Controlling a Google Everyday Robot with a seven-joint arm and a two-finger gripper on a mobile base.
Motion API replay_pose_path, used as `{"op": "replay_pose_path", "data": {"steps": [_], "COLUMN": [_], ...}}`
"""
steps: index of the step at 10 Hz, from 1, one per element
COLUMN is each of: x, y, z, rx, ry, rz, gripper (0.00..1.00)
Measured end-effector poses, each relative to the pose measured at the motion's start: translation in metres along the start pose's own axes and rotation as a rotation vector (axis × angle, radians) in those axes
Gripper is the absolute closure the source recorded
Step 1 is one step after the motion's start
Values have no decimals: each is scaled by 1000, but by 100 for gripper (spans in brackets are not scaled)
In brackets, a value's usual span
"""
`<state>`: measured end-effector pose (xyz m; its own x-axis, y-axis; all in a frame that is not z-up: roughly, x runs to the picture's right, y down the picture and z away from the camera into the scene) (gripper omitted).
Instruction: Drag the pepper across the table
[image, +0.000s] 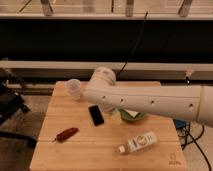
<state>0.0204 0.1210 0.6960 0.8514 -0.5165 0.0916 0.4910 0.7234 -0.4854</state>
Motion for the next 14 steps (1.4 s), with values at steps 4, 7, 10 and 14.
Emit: {"op": "replay_pose_path", "data": {"steps": [4,7,10,14], "x": [-43,-79,-101,-140], "y": [-15,-26,-31,-35], "z": [10,26,35,49], "rx": [7,2,-1,-6], "ry": [9,11,10,-21], "rz": [-100,-178,-239,-314], "gripper": [20,20,20,20]}}
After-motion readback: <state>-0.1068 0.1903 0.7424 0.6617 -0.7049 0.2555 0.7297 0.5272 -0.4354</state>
